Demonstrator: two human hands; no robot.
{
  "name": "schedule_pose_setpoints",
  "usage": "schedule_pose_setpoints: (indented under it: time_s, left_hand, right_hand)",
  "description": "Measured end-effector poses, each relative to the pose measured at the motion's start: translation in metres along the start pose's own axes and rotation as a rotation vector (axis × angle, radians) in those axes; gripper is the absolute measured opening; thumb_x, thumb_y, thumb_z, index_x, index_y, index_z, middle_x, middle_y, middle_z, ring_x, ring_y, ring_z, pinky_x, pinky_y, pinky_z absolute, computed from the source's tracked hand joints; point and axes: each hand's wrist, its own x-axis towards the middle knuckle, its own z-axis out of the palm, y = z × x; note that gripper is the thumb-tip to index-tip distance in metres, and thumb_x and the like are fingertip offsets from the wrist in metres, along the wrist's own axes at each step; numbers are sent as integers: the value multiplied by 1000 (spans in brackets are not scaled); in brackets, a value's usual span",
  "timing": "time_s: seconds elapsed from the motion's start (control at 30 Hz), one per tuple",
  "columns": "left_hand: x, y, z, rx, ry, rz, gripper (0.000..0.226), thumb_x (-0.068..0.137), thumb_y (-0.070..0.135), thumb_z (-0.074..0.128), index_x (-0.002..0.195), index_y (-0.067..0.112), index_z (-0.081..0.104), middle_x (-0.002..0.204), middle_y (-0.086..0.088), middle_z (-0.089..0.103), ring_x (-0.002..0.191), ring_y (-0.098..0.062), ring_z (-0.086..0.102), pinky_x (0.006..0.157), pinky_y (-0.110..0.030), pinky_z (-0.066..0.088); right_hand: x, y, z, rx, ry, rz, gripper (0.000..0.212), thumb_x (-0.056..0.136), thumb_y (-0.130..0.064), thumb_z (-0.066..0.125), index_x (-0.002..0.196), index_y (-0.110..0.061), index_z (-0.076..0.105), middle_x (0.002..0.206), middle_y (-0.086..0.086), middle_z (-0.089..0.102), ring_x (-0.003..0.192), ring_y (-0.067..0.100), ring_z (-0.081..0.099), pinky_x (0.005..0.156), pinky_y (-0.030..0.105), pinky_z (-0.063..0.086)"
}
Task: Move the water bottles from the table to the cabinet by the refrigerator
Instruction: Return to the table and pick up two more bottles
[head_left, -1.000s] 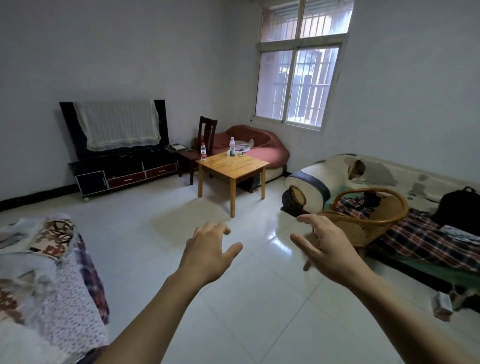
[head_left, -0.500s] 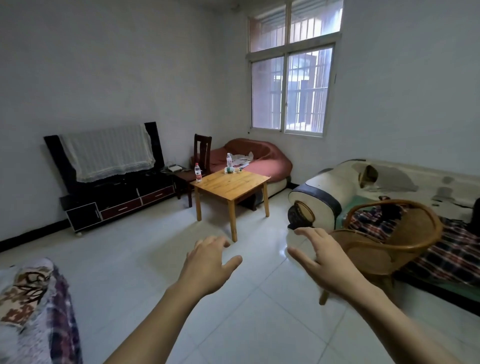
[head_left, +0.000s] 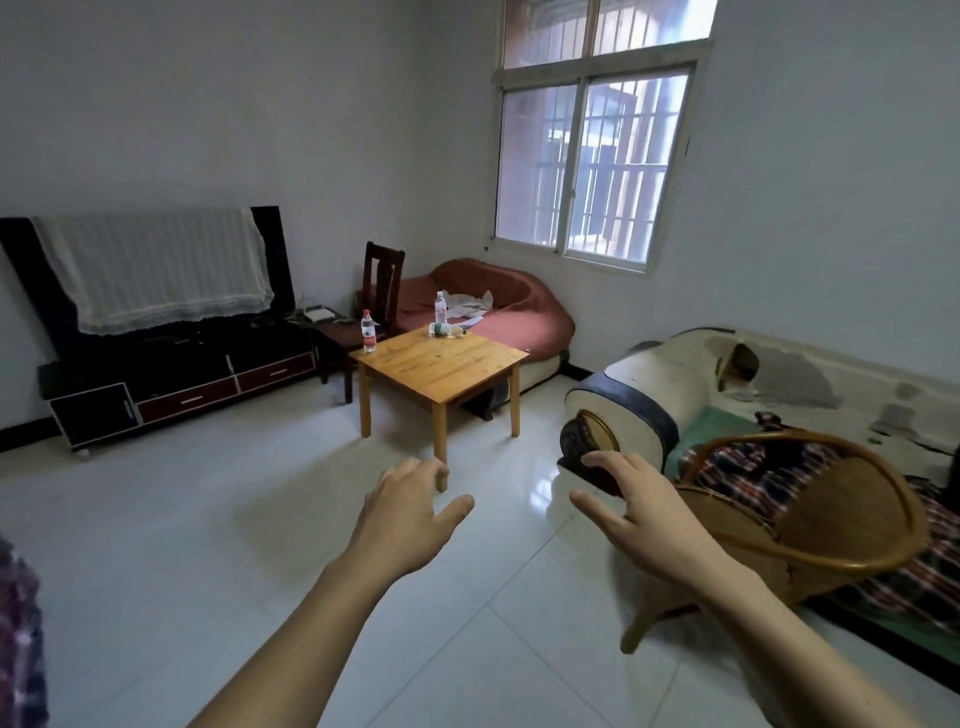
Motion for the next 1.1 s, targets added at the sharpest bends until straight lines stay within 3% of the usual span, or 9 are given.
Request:
schedule_pose_setpoints:
  time_s: [0.13,0.33,0.47,0.63,0.73,0.8,0.9,1.03,1.1]
  left_hand:
    - [81,-20,-4,-61,44,25,53,89,57,58,132,25,51,133,5,53,121,-16,48,97,-37,48]
    - [184,-47,-1,-82,35,75,51,91,56,56,131,26,49,133,5,52,120,-15,46,95,-34,48]
    - [235,-61,18,-122,-32,48,47,91,56,56,127,28,51,133,7,51,118,-13,47,94,-34,49]
    - [309,-70,49,-104,-68,29,45,91,56,57,126,29,51,132,8,51,117,-12,48,94,-34,50]
    - [366,-64,66,-71,-75,19,46,90,57,56,127,29,51,132,8,51,117,-13,47,94,-34,49]
    - [404,-58,72,-47,-60,17,47,90,57,56,128,29,51,132,9,51,119,-12,46,96,-34,48]
    - [463,-46,73,-34,-36,8,49,91,55,56,132,28,50,132,10,51,120,-11,46,94,-31,49]
    - [538,-36,74,-31,8,2,49,91,54,57,132,28,50,132,10,50,120,-11,46,97,-33,48]
    - [570,-33,81,-36,-1,-10,49,91,54,57,132,28,50,133,9,50,120,-11,46,97,-34,48]
  right_hand:
    - [74,-12,-4,-56,46,-16,53,91,-53,54,136,-24,50,132,-3,53,115,8,49,94,22,39]
    - [171,-9,17,-83,101,-20,53,90,-59,50,133,-28,52,134,-6,54,121,12,50,99,28,42]
    - [220,8,41,-58,52,7,54,90,-58,49,134,-28,50,125,-6,54,108,7,51,85,15,38]
    - [299,48,65,-6,70,26,49,91,-55,53,132,-28,52,122,-8,55,105,5,51,78,7,38]
    - [355,75,81,45,87,-7,48,91,-55,52,132,-30,51,129,-11,53,118,8,49,94,22,42]
    - [392,93,86,84,79,-11,48,92,-55,52,133,-31,50,132,-11,52,116,8,49,98,29,43]
    - [451,117,86,114,56,6,49,92,-56,52,134,-32,48,129,-9,53,96,5,51,86,25,42]
    - [519,143,83,108,57,-36,47,94,-53,53,135,-30,48,131,-11,52,120,9,48,93,25,39]
    - [547,155,84,110,47,-36,48,94,-52,53,135,-29,48,132,-10,52,121,9,47,95,26,41]
